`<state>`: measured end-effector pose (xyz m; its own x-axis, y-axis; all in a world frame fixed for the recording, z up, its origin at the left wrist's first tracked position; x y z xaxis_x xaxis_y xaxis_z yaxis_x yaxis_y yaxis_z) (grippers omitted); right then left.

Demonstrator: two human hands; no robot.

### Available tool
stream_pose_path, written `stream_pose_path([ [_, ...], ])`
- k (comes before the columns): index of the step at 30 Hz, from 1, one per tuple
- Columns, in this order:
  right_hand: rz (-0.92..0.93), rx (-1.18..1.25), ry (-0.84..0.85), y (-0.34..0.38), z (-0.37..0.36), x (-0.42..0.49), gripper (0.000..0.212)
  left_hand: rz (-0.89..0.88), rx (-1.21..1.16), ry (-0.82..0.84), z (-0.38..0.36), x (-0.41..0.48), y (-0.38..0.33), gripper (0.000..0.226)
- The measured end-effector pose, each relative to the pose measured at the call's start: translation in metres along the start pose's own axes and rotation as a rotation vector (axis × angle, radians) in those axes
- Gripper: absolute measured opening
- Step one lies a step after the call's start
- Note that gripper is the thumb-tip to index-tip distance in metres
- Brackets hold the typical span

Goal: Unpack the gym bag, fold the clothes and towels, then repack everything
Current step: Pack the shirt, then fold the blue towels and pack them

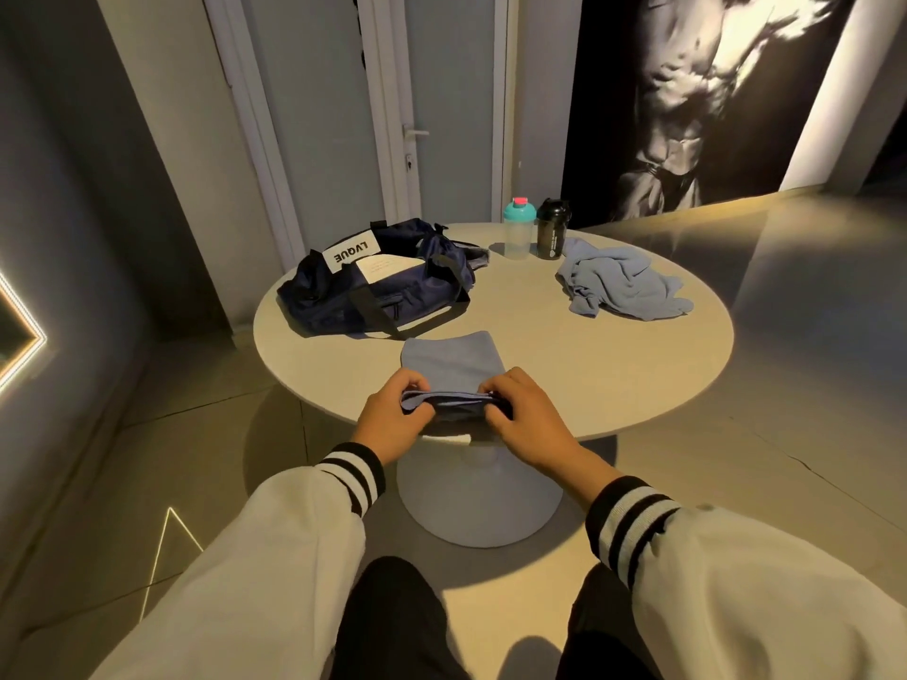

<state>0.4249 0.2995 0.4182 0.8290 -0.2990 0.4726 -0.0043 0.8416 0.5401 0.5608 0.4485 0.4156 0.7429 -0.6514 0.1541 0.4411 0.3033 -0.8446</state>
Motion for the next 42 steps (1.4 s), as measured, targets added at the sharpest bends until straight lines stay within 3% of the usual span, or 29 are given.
stream_pose_path([
  [3,-0.021,0.037,-0.062,0.002,0.012,0.023,0.019,0.036,-0.196,-0.055,0.004,0.012,-0.006,0.020],
  [6,-0.055,0.009,-0.099,-0.001,0.017,0.051,0.022,0.008,-0.279,0.002,0.005,0.025,-0.014,0.031],
  [11,-0.126,-0.002,-0.148,-0.011,0.012,0.087,0.023,-0.055,-0.135,0.140,-0.003,0.050,-0.008,0.063],
  [16,-0.177,-0.039,-0.145,-0.029,-0.003,0.107,0.035,0.116,-0.175,-0.061,0.002,0.092,0.007,0.034],
  [19,-0.217,-0.017,-0.127,-0.043,-0.013,0.114,0.043,0.182,-0.237,-0.119,-0.003,0.117,0.019,0.038],
  [23,-0.174,-0.058,-0.055,-0.062,-0.031,0.122,0.017,0.275,-0.272,-0.173,-0.010,0.136,0.041,0.043],
  [27,-0.235,-0.024,-0.161,-0.075,-0.038,0.120,0.017,0.231,-0.276,-0.202,-0.017,0.134,0.046,0.039],
  [31,-0.214,0.052,-0.152,-0.087,-0.052,0.114,0.020,0.037,-0.136,-0.156,-0.024,0.129,0.040,0.039],
  [34,-0.207,0.144,-0.205,-0.085,-0.049,0.104,0.022,0.000,-0.067,-0.127,-0.030,0.130,0.046,0.033],
  [39,-0.335,-0.065,0.005,-0.105,-0.057,0.107,0.048,0.025,0.074,-0.322,-0.021,0.128,0.050,0.028],
  [42,-0.349,-0.075,0.087,-0.106,-0.058,0.110,0.052,0.045,0.202,-0.257,-0.027,0.116,0.043,0.023],
])
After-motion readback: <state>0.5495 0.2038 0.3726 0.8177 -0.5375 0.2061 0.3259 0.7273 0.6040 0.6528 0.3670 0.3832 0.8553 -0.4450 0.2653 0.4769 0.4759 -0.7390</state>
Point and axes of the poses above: each hand's wrist, its own x-axis towards the middle knuckle, its own z-axis out of the back of the hand, y = z × x, the point moved 6 cm from there along x, towards the middle knuckle, and after that the axes turned 6 degrees about z, right-handed, at the moved point
